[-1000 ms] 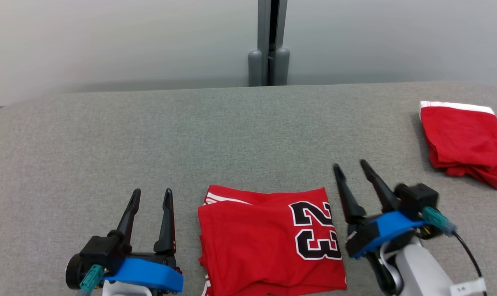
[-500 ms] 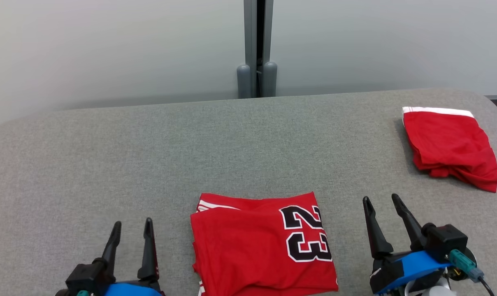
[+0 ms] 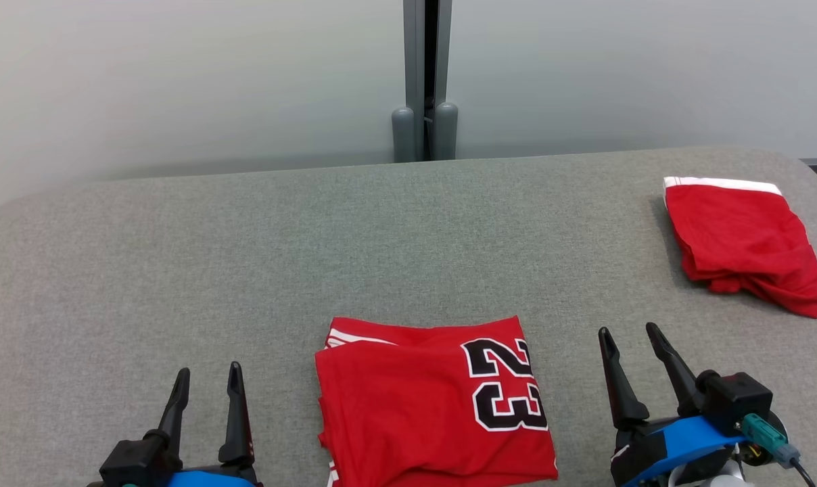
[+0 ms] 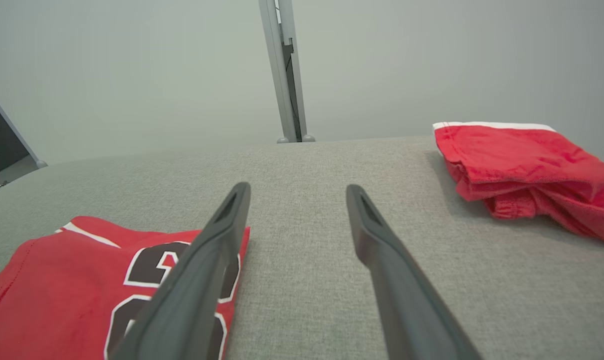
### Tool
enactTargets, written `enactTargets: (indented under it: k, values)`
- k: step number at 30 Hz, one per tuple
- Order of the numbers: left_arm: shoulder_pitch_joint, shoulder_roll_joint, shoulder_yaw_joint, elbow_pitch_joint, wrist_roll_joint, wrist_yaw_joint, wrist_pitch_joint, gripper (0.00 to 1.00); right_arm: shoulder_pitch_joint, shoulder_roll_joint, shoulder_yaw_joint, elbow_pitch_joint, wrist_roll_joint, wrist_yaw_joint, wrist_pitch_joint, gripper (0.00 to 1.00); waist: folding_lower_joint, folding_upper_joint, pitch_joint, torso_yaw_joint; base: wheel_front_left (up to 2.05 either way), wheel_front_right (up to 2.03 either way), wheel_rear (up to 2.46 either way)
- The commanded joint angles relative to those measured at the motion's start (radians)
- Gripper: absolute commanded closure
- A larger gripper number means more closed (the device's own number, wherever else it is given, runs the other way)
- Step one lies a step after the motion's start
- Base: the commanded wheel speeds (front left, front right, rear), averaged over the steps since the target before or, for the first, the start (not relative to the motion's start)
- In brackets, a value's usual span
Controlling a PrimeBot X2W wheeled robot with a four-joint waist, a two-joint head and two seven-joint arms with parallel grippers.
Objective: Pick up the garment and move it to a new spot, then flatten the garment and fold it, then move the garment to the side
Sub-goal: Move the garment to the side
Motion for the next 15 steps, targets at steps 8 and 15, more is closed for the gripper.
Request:
enactTargets:
  k: [8, 15]
  values:
    - [-0.01, -0.007, 0.011, -0.004, 0.017, -0.009, -0.005, 0.0, -0.001, -0.001, -0.005, 0.005, -0.015, 0.0, 0.017, 0.0, 0.0, -0.0001, 0.012, 0.008, 0.0, 0.0, 0.0]
    - [-0.033, -0.009, 0.007, -0.01, 0.028, -0.019, -0.005, 0.0, -0.062, -0.001, -0.022, 0.027, -0.077, 0.0, 0.083, 0.0, 0.0, -0.0001, 0.03, 0.04, 0.0, 0.0, 0.0]
